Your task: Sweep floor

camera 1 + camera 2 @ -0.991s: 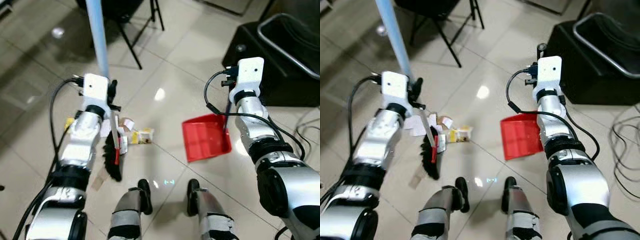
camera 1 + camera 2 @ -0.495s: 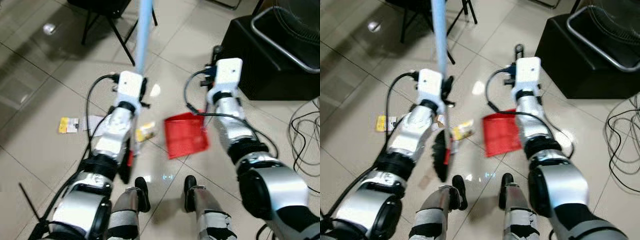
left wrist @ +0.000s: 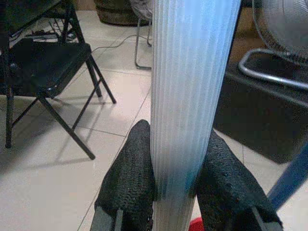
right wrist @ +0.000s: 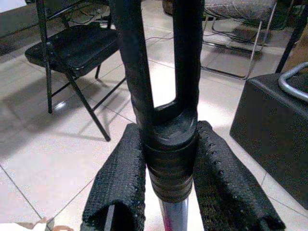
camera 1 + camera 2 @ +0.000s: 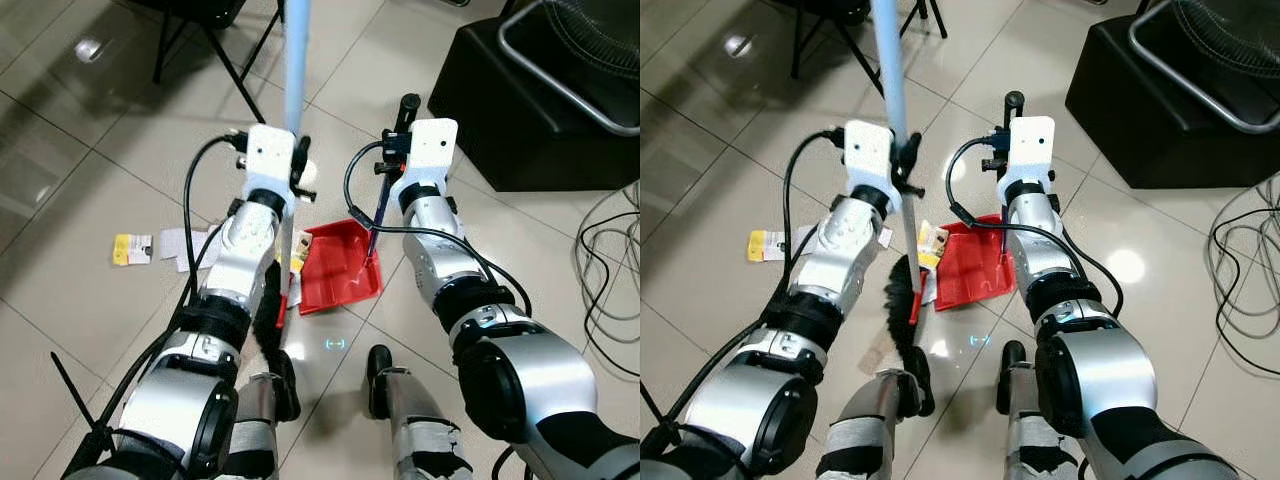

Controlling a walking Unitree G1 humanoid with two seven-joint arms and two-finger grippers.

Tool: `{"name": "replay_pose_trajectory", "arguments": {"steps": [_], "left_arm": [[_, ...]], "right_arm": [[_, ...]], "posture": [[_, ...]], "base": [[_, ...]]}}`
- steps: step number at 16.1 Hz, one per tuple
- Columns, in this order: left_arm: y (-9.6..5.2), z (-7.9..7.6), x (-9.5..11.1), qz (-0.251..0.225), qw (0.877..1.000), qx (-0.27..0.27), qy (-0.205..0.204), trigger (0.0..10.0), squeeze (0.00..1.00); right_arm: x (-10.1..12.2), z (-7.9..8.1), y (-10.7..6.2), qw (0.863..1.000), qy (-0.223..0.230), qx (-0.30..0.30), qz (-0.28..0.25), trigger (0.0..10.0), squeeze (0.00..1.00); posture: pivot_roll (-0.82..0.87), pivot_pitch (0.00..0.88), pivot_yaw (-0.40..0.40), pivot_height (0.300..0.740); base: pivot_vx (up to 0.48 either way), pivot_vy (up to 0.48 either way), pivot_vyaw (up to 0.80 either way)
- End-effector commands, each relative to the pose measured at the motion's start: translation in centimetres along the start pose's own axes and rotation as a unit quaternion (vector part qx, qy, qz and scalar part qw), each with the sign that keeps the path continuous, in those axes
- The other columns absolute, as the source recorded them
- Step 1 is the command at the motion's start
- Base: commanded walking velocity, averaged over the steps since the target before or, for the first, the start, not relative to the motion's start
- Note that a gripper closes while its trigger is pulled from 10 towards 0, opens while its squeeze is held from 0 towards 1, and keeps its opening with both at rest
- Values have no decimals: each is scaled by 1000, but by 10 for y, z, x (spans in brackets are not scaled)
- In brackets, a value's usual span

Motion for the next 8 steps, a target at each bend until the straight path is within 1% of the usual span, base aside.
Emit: {"name": "replay_pose_trajectory", "arguments": {"steps": [1,3,5,8], "left_arm": [[4,-5,14,-35,999,5,-33,10000,0],[9,-5,33,-65,996,12,-60,10000,0],[13,-13,50,-90,992,-2,-93,10000,0],[14,-23,62,-106,988,-20,-106,10000,0]], "right_arm": [[-41,18,-17,996,32,22,85,10000,0],[-44,24,-19,995,37,32,89,10000,0],[-47,31,-20,994,44,40,94,10000,0],[-47,36,-21,993,50,44,93,10000,0]], "posture": [[57,494,76,740],[66,490,79,740],[70,490,82,740],[72,486,84,740]], "base": [[0,0,0],[0,0,0],[0,0,0],[0,0,0]]}}
Point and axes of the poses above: a point about 5 cm out from each wrist's last joint towards the gripper, its own y axis pointing out of the wrist towards the gripper, its own x axis along the axis of the wrist's last joint, z = x × y, the point moved 2 cm from there along y, pointing out of the wrist towards the gripper, and after that the axes turned 5 degrees about y, right-handed, at the moved point
